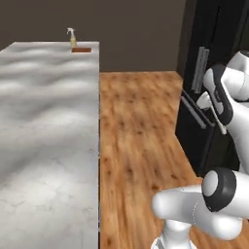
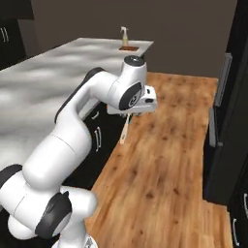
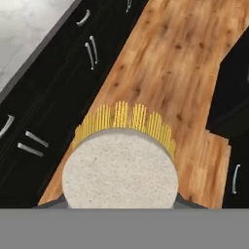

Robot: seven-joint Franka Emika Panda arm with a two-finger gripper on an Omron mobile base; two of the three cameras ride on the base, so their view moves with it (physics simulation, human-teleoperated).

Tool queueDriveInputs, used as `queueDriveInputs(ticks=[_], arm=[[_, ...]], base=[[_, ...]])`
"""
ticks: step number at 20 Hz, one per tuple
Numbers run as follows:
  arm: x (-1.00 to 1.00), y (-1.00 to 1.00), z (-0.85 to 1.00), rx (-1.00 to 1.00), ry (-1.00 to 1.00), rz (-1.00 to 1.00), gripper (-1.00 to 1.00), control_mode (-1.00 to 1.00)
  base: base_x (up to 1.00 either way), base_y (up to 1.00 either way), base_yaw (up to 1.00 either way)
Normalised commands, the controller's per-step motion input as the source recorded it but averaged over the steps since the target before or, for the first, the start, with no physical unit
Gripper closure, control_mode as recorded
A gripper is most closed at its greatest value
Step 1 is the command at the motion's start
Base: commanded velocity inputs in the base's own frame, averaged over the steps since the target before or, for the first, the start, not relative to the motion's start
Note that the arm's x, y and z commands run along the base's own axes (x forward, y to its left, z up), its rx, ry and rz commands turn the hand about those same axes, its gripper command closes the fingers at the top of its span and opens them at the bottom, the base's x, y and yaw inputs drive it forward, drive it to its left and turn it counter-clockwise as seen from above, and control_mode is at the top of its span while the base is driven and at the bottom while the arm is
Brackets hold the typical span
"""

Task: Grab the spray bottle from the cabinet, then place it next to the cutting board for sanitizing. Then grab the dish brush from the countertop next to the sink and place it next to the cutting board.

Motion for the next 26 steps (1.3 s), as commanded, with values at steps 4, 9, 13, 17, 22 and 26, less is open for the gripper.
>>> queueDriveInputs(ticks=[4, 9, 13, 17, 22, 26], arm=[[0.0, 0.0, 0.0, 0.0, 0.0, 0.0, 1.0, 1.0], [0.0, 0.0, 0.0, 0.0, 0.0, 0.0, 1.0, 1.0], [0.0, 0.0, 0.0, 0.0, 0.0, 0.0, 1.0, 1.0], [0.0, 0.0, 0.0, 0.0, 0.0, 0.0, 1.0, 1.0], [0.0, 0.0, 0.0, 0.0, 0.0, 0.0, 1.0, 1.0], [0.0, 0.0, 0.0, 0.0, 0.0, 0.0, 1.0, 1.0]], base=[[0.87, -1.0, 0.42], [1.0, -1.0, 0.19], [1.0, -0.47, 0.02], [1.0, -0.11, 0.03], [1.0, -0.09, 0.08], [1.0, -0.03, 0.09]])
